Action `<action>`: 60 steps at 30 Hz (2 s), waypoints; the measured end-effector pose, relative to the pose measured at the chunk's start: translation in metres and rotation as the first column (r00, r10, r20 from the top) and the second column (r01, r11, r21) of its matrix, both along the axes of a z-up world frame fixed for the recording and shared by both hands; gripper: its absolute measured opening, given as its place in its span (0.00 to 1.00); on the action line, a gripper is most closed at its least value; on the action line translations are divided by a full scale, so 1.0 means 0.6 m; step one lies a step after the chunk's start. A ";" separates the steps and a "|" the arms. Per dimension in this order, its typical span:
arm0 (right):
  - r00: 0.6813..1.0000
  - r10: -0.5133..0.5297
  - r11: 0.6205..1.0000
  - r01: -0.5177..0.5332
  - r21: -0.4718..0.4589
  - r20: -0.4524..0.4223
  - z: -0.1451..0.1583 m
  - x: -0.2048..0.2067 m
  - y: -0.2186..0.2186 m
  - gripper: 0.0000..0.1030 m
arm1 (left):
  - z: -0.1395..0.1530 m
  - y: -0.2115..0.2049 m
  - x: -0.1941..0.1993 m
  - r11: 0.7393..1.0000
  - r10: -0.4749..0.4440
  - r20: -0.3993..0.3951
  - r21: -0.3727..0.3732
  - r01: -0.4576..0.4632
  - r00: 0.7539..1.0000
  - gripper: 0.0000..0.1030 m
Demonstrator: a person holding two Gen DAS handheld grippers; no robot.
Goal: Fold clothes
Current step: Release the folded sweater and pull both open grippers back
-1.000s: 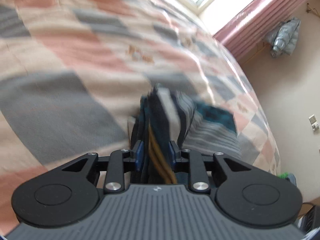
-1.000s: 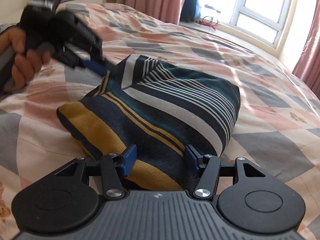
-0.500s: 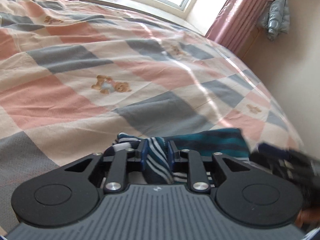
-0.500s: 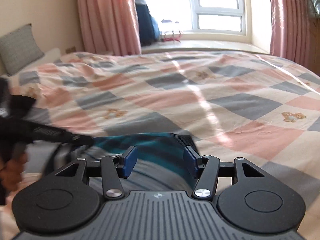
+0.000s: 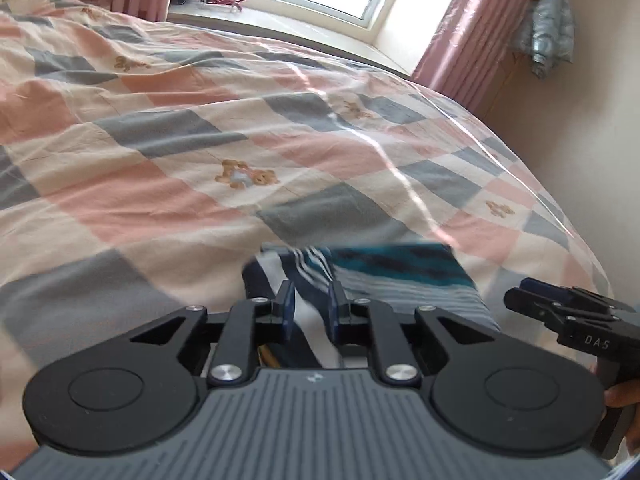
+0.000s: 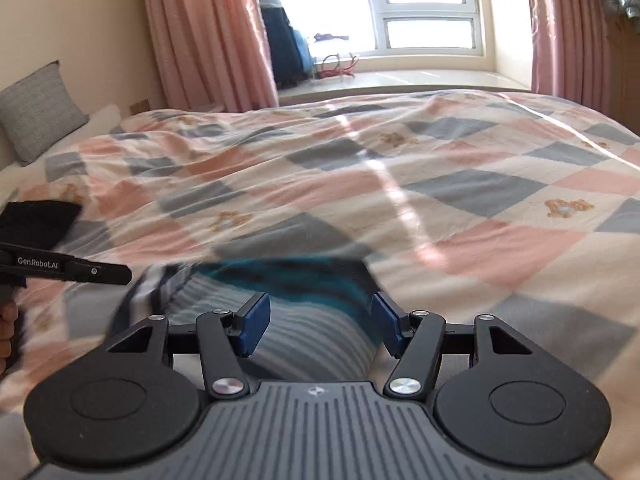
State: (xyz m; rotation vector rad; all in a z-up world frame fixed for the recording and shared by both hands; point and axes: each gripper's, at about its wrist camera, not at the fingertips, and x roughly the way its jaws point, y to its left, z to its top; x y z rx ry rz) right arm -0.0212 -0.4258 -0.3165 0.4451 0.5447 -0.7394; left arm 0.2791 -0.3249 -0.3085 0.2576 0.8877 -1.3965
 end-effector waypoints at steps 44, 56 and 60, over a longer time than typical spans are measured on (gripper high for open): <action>0.988 0.152 0.973 -0.155 0.172 0.030 0.340 -0.314 0.299 0.81 | 0.369 0.380 -0.530 0.863 0.355 0.360 0.229 -0.451 0.863 0.52; 0.983 0.172 0.981 -0.165 0.104 -0.061 0.395 -0.308 0.329 0.85 | 0.400 0.437 -0.543 0.823 0.431 0.337 0.234 -0.518 0.837 0.57; 0.976 0.154 0.987 -0.144 0.070 -0.156 0.387 -0.272 0.325 0.90 | 0.383 0.430 -0.521 0.820 0.431 0.322 0.252 -0.515 0.843 0.59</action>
